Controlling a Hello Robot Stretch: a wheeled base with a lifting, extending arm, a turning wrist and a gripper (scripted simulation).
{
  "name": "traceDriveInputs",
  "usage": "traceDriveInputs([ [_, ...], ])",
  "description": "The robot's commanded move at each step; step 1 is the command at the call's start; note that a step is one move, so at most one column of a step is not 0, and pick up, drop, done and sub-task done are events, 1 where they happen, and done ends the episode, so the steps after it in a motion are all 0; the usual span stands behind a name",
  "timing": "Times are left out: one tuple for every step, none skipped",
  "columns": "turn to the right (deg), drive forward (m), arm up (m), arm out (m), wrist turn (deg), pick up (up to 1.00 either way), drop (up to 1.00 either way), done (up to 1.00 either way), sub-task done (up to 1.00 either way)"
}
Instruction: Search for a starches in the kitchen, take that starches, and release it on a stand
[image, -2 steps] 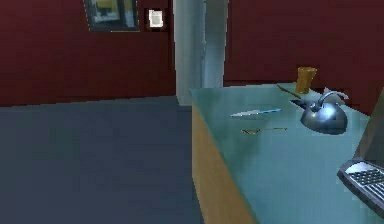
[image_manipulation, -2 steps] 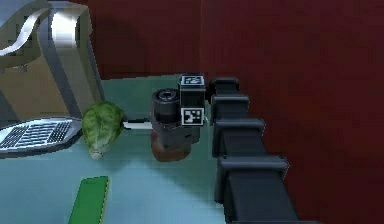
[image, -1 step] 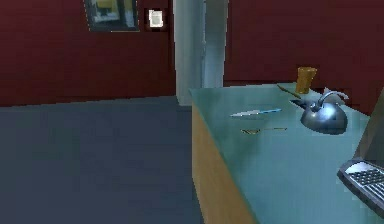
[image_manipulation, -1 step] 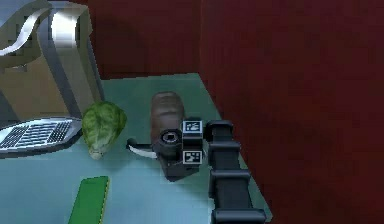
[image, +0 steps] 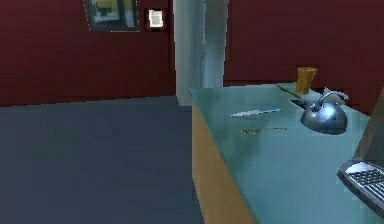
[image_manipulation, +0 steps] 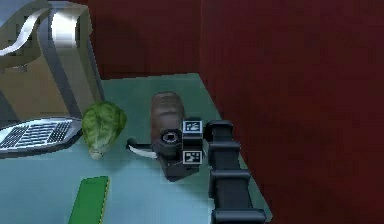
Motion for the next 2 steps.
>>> traceDriveInputs([
  [0.0, 0.00, 0.08, 0.00, 0.0, 0.00, 0.00, 0.00, 0.00],
  [0.0, 0.00, 0.00, 0.00, -45.0, 0.00, 0.00, 0.00, 0.00],
])
